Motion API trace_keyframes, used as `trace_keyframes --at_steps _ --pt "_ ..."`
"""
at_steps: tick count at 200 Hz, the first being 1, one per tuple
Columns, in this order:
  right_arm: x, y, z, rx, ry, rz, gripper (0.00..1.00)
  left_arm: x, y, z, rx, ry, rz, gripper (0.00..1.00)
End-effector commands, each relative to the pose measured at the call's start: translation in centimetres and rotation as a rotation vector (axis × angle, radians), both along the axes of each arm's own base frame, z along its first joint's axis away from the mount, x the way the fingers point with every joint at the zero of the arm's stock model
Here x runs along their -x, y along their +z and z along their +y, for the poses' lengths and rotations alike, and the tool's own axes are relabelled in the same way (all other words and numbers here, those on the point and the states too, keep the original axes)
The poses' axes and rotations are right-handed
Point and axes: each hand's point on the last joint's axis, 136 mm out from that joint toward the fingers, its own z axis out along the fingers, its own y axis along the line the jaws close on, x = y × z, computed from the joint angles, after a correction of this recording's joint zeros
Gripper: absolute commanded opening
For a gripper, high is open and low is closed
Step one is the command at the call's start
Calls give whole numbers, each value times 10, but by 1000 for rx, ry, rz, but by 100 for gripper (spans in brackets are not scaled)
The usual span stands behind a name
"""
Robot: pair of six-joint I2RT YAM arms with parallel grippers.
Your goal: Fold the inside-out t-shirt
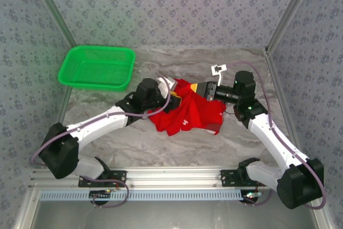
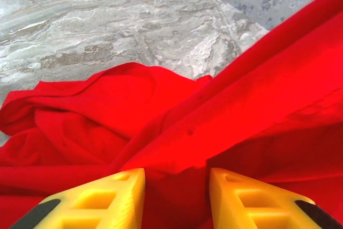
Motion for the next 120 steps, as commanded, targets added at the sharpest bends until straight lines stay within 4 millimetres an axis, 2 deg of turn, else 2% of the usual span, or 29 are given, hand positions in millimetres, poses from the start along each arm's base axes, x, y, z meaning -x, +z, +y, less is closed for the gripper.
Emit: trace_keyframes --at_steps 1,33,62,75,87,98,109,120 --pt "4 10 -1 -13 13 -42 0 -14 0 5 -46 54 -36 38" --pt "4 9 1 -19 19 -41 0 -26 -2 4 -50 101 -58 44" --pt "6 6 0 -17 20 -34 0 -24 0 -13 4 37 -39 44" --pt "7 4 0 -14 24 -20 0 -18 4 -22 35 -15 -22 34" --pt "2 3 -5 -2 -21 -13 0 -8 12 -27 68 -69 -13 19" --pt "-3 -9 -14 72 -87 7 0 6 21 -29 106 -136 -3 8" --pt "-14 -21 -30 205 -194 -23 0 24 36 -28 161 -219 8 2" --pt "-18 -35 -41 330 -266 -25 0 46 52 -27 220 -312 21 0"
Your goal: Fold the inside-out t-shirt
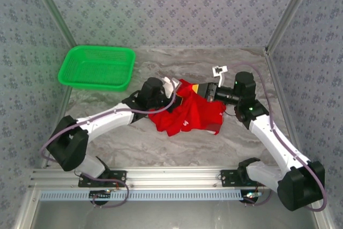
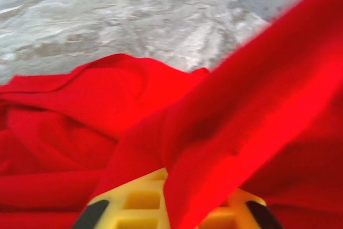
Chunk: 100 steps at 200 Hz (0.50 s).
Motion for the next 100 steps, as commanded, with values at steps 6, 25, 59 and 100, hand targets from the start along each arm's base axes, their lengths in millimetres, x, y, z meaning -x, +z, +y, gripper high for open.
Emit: trace_keyframes --at_steps 6,25,59,100 --pt "-13 -27 -35 309 -201 -35 0 53 69 -5 223 -253 -16 0" --pt "-16 -39 -40 406 -237 -61 0 77 91 1 310 -325 -1 0" --pt "-13 -38 -38 455 -229 -87 9 89 103 10 368 -336 19 0" --pt "9 -28 -36 491 -148 -146 22 82 100 16 359 -304 31 0"
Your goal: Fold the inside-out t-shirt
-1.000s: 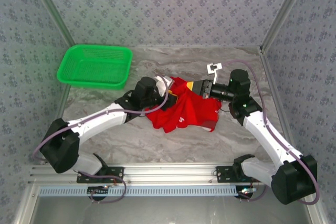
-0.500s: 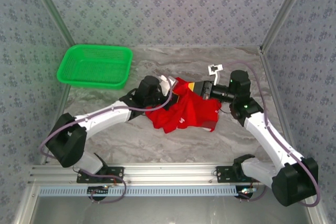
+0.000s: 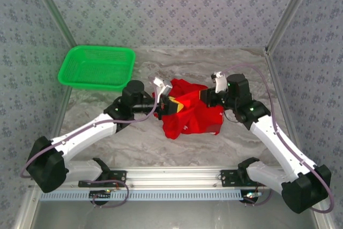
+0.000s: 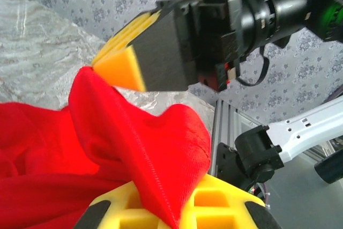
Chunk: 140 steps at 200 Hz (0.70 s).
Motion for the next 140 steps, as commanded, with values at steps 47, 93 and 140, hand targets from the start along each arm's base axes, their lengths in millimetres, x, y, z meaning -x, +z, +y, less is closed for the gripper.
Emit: trace_keyframes --at_steps 47,93,140 --pt "42 18 14 -12 222 -77 39 -3 16 12 33 -1 -44 0" --pt "30 17 38 -132 276 -45 48 -4 15 15 19 6 -59 0" --pt "18 21 49 -188 283 -28 49 -4 13 15 12 6 -59 0"
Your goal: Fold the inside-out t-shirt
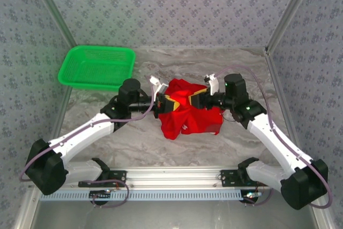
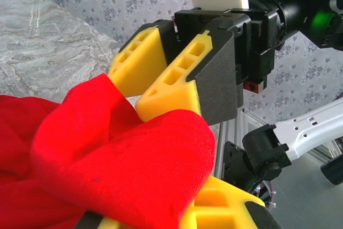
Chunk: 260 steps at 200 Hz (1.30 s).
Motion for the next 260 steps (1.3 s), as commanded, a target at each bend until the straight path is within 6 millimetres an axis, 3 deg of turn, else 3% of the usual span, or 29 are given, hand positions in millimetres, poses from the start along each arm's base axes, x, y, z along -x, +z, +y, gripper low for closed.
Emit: trace_keyframes --at_steps 1,34,66,109,126,133,146,167,180,199,260 --pt "0 19 8 -77 28 -16 49 4 13 3 24 -17 -49 0" --pt "-11 26 11 -129 5 2 48 4 12 3 21 -18 -52 0" --pt "-16 20 14 -130 -14 30 45 5 11 4 19 -18 -53 0" --pt "-17 25 14 -154 -20 30 20 3 6 3 8 -11 -48 0" --pt "-14 30 14 -163 -12 32 2 0 1 4 -2 1 -41 0" --pt "-12 34 12 -174 -14 35 0 -1 0 4 -7 11 -43 0" --pt "-8 43 7 -185 -14 28 0 -10 -6 7 -32 65 -41 0" --pt "1 66 -1 -236 -1 1 0 -43 -28 22 -142 269 -29 0" --pt "6 75 0 -273 15 -3 0 -60 -40 31 -210 373 -19 6" --pt "6 84 3 -328 30 -4 0 -65 -43 31 -232 388 -10 19" --pt "-1 79 9 -362 5 1 0 -46 -29 34 -232 429 -116 62"
